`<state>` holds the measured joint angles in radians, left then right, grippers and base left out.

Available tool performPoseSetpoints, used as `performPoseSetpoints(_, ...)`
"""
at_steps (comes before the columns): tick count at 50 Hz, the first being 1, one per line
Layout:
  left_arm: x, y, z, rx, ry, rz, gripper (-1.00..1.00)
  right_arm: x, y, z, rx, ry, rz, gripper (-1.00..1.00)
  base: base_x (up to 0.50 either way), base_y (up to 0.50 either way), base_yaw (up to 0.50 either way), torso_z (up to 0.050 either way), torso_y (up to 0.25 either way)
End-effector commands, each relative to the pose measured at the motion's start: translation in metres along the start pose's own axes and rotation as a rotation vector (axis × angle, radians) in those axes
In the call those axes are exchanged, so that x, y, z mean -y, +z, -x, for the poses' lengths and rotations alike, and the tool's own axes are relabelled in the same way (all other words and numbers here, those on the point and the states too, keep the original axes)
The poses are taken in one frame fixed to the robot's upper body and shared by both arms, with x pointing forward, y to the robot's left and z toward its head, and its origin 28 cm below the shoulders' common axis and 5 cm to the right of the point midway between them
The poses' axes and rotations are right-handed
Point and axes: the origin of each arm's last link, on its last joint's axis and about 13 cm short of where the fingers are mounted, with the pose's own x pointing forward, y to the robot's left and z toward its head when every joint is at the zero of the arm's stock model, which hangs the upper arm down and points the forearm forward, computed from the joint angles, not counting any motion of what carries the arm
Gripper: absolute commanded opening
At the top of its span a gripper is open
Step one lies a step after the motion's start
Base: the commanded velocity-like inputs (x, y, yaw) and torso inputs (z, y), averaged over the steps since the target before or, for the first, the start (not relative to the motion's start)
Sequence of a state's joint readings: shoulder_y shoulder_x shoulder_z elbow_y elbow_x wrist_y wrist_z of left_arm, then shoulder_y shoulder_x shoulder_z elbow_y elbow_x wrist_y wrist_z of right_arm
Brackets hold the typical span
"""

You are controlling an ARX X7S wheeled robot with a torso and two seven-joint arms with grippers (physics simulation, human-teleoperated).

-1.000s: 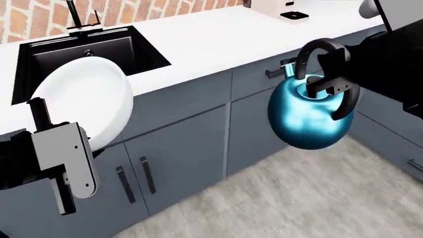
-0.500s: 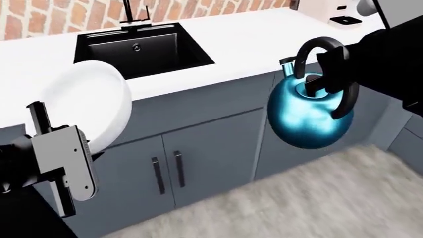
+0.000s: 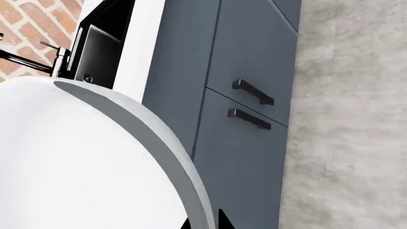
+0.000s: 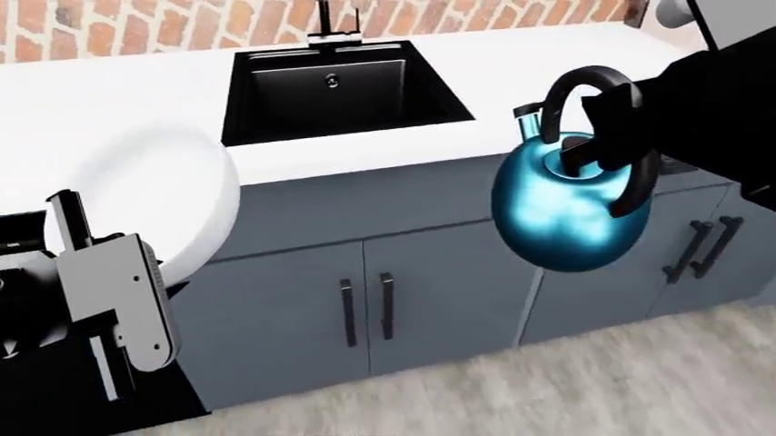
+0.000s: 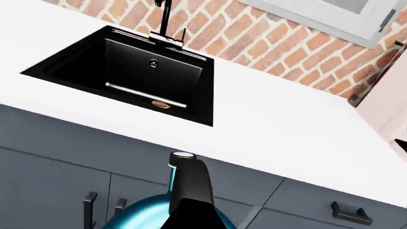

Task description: Pick the kettle non electric and bowl and place them in the sink. Then turn on the water.

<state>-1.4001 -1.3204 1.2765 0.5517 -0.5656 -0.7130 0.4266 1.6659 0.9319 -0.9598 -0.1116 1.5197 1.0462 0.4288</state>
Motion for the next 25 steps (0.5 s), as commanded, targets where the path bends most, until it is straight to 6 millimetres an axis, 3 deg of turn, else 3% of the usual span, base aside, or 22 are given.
performPoseSetpoints(1,-0.0081,0.0045,0.0063,0.016,0.068,-0.027,-1.0,0.0053,0.0088,0.0023,0.047,-0.05,0.014,-1.0,0.0,0.0,0.5,0.0,0.01)
performPoseSetpoints(25,-0.0065,0.0019,0.005,0.013,0.069,-0.019,-1.0,0.005,0.0087,0.0017,0.045,-0.051,0.019,-1.0,0.0,0.0,0.5,0.001,0.002)
